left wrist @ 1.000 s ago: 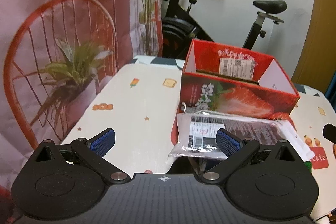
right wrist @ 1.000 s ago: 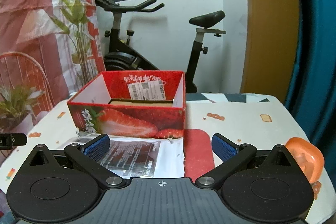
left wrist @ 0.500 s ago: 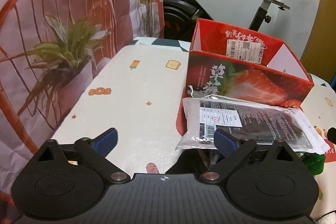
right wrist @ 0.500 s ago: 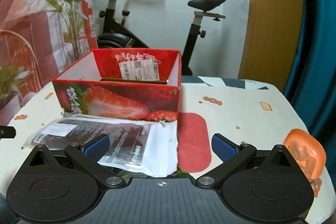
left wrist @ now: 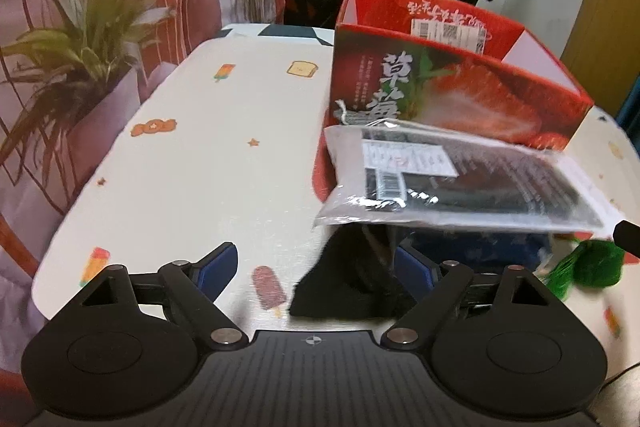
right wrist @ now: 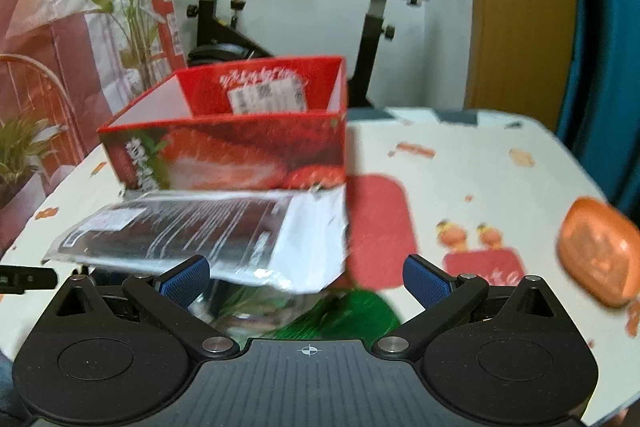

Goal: Organize soft objects
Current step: 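Move the left tool down toward the black glove beside the plastic bag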

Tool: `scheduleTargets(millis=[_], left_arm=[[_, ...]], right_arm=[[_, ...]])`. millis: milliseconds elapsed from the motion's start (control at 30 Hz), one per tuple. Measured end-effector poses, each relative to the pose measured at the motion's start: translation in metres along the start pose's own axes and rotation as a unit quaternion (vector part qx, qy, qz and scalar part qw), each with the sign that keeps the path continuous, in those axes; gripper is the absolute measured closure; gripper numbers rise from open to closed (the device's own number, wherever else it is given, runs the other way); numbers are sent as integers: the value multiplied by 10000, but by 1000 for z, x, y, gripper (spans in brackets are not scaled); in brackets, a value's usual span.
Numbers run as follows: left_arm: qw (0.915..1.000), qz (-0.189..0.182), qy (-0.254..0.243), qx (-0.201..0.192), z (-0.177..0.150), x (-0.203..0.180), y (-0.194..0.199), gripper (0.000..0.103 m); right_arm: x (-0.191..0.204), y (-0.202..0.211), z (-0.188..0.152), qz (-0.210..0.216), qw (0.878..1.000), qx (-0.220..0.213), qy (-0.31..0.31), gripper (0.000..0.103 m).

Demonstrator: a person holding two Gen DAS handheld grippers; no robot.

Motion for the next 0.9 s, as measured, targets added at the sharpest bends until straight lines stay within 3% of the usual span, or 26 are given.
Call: scheduleTargets(millis=[100, 300, 500, 667, 900], left_arm=[[9997, 160, -173, -99, -2, 4, 1, 15], [9995, -16, -180, -246, -4, 17, 2, 15], [9980, 8, -556, -290, -6, 21, -7, 19], [9956, -425, -756, -356, -7, 17, -9, 23], [9933, -745, -855, -238, -10, 6, -23, 38]], right_arm=[[12, -3, -6, 84, 9999, -8, 140, 2], [31, -6, -14, 300, 9991, 12, 304, 4], [47, -13, -26, 430, 9977, 210, 471, 15], [55, -15, -30, 447, 9970, 261, 569, 22], [62, -21, -36, 515, 9957, 425, 646, 29]])
Point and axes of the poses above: each gripper's, at about its wrist camera, not at the fingertips, and y roughly against the way its jaws point, x to its left, z to its top, the point moved 8 cm from there along -y, roughly the way its jaws point, and after that the axes turned 12 degrees about x, right-handed, at the moved point
